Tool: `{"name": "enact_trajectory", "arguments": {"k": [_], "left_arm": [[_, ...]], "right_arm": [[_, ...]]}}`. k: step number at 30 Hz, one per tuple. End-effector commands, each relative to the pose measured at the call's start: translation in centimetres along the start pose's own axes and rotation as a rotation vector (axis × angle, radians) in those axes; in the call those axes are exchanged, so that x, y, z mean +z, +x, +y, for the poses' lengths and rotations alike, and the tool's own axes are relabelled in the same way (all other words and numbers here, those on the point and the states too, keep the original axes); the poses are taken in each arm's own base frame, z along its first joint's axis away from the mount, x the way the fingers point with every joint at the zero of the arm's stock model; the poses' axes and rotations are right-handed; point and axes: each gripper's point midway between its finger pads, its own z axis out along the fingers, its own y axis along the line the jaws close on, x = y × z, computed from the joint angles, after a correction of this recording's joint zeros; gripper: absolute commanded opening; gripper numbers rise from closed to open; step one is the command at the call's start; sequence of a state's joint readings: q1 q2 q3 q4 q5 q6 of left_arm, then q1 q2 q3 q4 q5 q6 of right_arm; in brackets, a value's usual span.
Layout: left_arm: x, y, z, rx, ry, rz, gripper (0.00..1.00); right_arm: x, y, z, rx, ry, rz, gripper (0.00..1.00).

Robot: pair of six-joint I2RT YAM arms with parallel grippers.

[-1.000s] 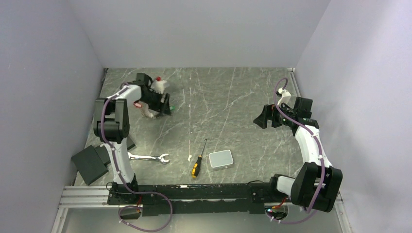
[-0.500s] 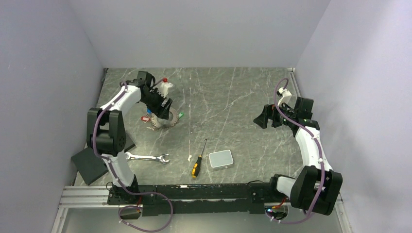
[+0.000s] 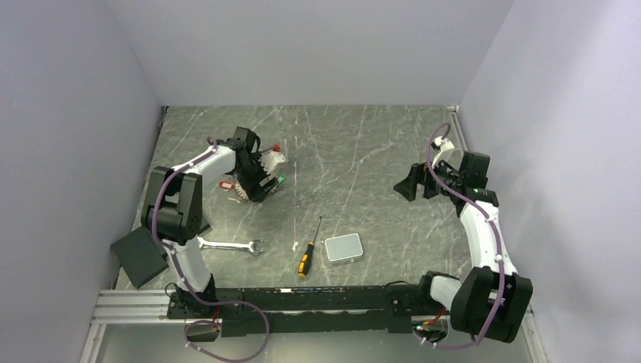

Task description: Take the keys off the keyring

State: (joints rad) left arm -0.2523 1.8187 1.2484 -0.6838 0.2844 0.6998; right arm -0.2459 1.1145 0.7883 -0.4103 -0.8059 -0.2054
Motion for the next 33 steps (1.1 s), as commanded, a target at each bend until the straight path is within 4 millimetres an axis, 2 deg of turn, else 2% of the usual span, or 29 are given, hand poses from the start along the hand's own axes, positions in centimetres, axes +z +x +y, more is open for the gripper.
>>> {"name": "enact_trajectory", "arguments": {"k": [1,6,8,11,14,19,24,25,28,33], "left_arm": [[2.0,1.0,0.6,0.071,-0.014,0.049,0.86],[3.0,2.3,0.3,0.087,-0.002,0.088,0.83],[3.2,2.8,0.1,0.093,0.008,0.101,0.75],[2.7,2.6,-1.3,0.077,0.075,0.097,0.56],[1.5,1.0,-3.0,0.031,0.153,0.044,0.4],[-1.7,-2.6,-5.1,-0.044,0.255,-0.069,0.31],[-4.7,-5.2,-7.2,-0.105,0.356,-0.144,0.16],[-5.2,-5.7,-7.6,-0.115,0.379,-0.157,0.15],[-6.8,-7.1,-9.0,-0.139,0.453,-0.197,0.14],[-8.5,-9.0,-10.8,-0.187,0.53,-0.242,0.14]], "right_arm": [[-0.3,-1.5,0.8,-0.083,-0.031,-0.064,1.0],[-0.4,-1.5,0.9,-0.093,-0.035,-0.072,1.0],[-0.5,-1.6,1.0,-0.104,-0.027,-0.087,1.0],[-0.8,-2.4,1.3,-0.139,0.004,-0.149,1.0],[-1.2,-3.2,2.2,-0.203,0.0,-0.216,1.0],[-0.1,-2.8,4.6,-0.332,-0.11,-0.172,0.98],[1.1,-4.2,7.0,-0.52,-0.16,-0.171,0.95],[1.4,-4.5,8.2,-0.545,-0.211,-0.177,0.95],[2.2,-5.4,10.1,-0.612,-0.302,-0.189,0.93],[3.5,-5.6,13.9,-0.782,-0.42,-0.169,0.86]]}}
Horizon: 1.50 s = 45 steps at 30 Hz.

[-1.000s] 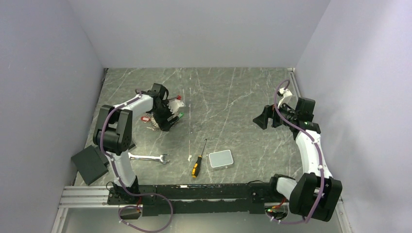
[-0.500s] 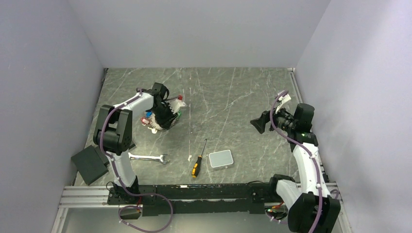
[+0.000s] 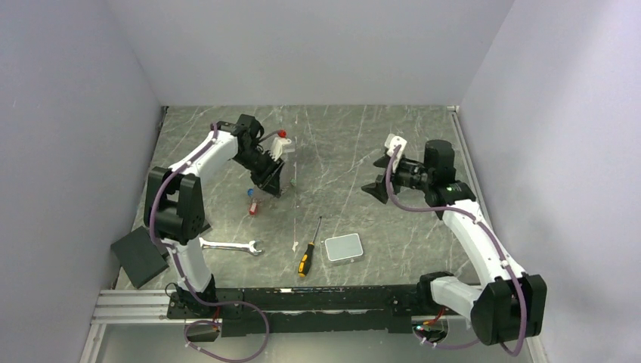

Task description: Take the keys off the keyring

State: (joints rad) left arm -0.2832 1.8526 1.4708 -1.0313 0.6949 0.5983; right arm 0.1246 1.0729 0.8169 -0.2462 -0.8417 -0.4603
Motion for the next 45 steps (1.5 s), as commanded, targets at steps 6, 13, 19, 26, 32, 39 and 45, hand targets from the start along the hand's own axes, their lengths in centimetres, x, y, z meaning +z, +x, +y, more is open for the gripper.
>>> {"name": "enact_trajectory", "arguments": {"k": [6,13,19,26,32,39,45], "left_arm": [[-2.3,-4.5,-7.7,-0.059,0.222,-0.123,0.14],[-2.1,-5.5,-10.9,-0.04,0.33,-0.114,0.15],[-1.1,-5.2,-13.2,0.006,0.368,-0.068,0.14],[-0.8,-4.9,-15.1,0.046,0.437,-0.047,0.14],[-0.7,-4.7,-16.5,0.059,0.491,-0.039,0.14],[-0.8,-4.8,-17.5,0.072,0.537,-0.039,0.14],[-0.9,-4.9,-18.0,0.08,0.559,-0.038,0.14]], "right_arm": [[3.3,-4.9,5.0,-0.345,-0.244,-0.049,0.78],[5.6,-5.7,8.5,-0.454,-0.37,-0.036,0.74],[7.1,-6.0,10.5,-0.544,-0.408,-0.024,0.7],[8.7,-4.8,12.4,-0.645,-0.445,0.009,0.61],[9.5,-3.5,13.0,-0.716,-0.462,0.035,0.54],[9.6,-2.5,14.1,-0.743,-0.504,0.046,0.53],[9.7,-1.5,14.6,-0.746,-0.53,0.05,0.54]]}}
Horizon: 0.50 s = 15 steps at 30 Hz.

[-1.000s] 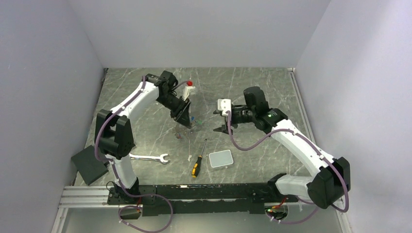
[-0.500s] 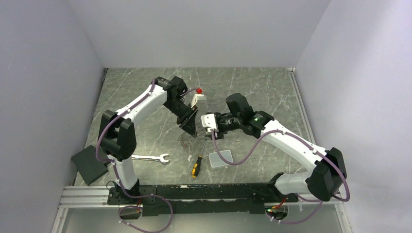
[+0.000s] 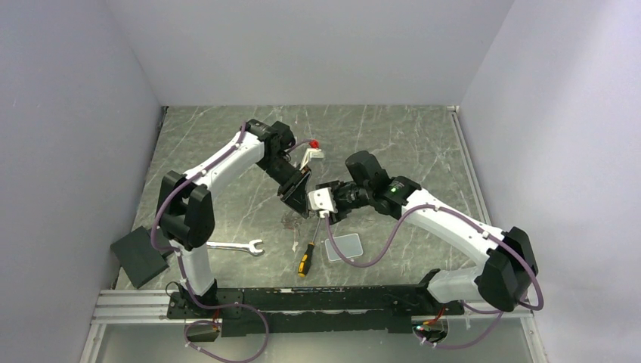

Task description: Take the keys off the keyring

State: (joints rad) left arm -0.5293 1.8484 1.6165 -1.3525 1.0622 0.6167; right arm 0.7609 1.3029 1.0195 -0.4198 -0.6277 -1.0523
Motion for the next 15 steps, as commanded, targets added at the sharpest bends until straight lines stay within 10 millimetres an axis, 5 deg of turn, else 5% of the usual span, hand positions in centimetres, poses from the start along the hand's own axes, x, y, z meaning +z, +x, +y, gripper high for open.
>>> {"name": "enact_trajectory", "arguments": {"k": [1,15], "left_arm": [[-0.09,-1.41,-2.18,0.048,0.077,-0.043,0.14],[0.04,-1.72,-2.34,0.043,0.068,-0.042,0.17]], "right_arm": [[0.5,-0.09,0.76,-0.032,-0.028,-0.02,0.54],[0.83,-0.77,1.39,0.071,-0.017,-0.063,0.53]]}}
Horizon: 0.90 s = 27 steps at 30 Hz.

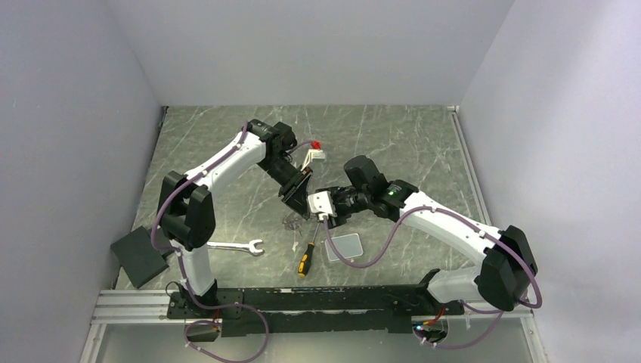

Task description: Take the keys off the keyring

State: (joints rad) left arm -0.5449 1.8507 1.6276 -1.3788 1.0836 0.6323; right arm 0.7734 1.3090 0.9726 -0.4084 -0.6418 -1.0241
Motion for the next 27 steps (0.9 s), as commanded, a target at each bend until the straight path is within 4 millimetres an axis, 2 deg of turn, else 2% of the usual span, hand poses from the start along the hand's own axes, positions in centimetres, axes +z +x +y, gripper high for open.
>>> {"name": "enact_trajectory", "arguments": {"k": [1,5,13,19,20,22,27], "left_arm": [[-0.3,-1.61,-1.42,0.035,0.033,-0.044,0.19],[-0.64,-1.67,-1.51,0.048,0.006,-0.042,0.25],[-0.74,-1.53,-1.67,0.052,-0.001,-0.046,0.22],[-0.63,-1.42,-1.45,0.049,-0.004,-0.047,0.21],[-0.61,-1.41,-1.45,0.047,-0.002,-0.047,0.21],[-0.56,-1.42,-1.45,0.042,0.003,-0.047,0.21],[-0.52,-1.46,-1.44,0.042,0.01,-0.048,0.2]], "right_arm": [[-0.07,-1.7,-0.58,0.041,0.033,-0.067,0.53],[-0.28,-2.04,-0.67,0.096,0.045,-0.074,0.53],[-0.31,-1.97,0.01,0.079,0.028,-0.082,0.53],[-0.64,-1.58,-0.35,0.066,0.048,-0.055,0.53],[-0.68,-1.69,-0.38,0.061,0.048,-0.056,0.6],[-0.68,-1.79,-0.43,0.058,0.045,-0.06,0.5],[-0.65,-1.77,-0.43,0.046,0.043,-0.059,0.36]]}}
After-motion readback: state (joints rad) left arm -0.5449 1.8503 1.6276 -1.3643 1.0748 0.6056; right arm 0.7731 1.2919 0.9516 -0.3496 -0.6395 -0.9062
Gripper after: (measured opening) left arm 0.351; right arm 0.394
